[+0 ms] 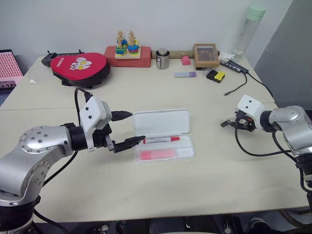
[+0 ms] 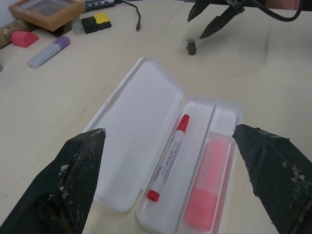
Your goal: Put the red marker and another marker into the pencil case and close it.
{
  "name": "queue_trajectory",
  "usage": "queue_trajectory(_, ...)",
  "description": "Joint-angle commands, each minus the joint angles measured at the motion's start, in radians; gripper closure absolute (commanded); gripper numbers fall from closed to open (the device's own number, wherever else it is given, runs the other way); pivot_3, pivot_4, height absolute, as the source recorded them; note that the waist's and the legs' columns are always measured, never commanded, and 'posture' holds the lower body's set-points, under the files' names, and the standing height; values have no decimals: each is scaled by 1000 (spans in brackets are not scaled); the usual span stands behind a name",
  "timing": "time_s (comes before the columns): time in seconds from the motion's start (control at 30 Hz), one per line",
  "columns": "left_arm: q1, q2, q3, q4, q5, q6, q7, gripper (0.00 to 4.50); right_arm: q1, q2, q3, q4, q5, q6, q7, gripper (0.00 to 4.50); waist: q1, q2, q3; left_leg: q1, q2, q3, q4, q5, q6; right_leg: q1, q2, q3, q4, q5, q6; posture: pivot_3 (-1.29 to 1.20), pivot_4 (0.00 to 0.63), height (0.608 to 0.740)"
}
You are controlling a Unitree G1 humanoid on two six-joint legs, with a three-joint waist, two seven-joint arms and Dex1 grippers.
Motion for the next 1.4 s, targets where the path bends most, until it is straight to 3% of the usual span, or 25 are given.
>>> queue_trajectory(0.03,-16,-4,-2,-17,-4,-19,11,7,-15,2,-18,-9,-16,-23,5,1705,0,0,0,0,0,0,0,0,0,0,0,0,0,0,0,0,150,740)
queue_trajectory(0.6,-17,-18,-15,-28,-8,-17,44,7,-66,72,33,185,-143,-197,-47,1705,1,0,0,0,0,0,0,0,0,0,0,0,0,1,-2,0,150,740)
queue_trajectory(1.4,-24,-43,-45,-24,8,-24,70,7,-120,174,-11,263,-127,-117,-67,1705,1,0,0,0,0,0,0,0,0,0,0,1,1,2,-3,0,150,740)
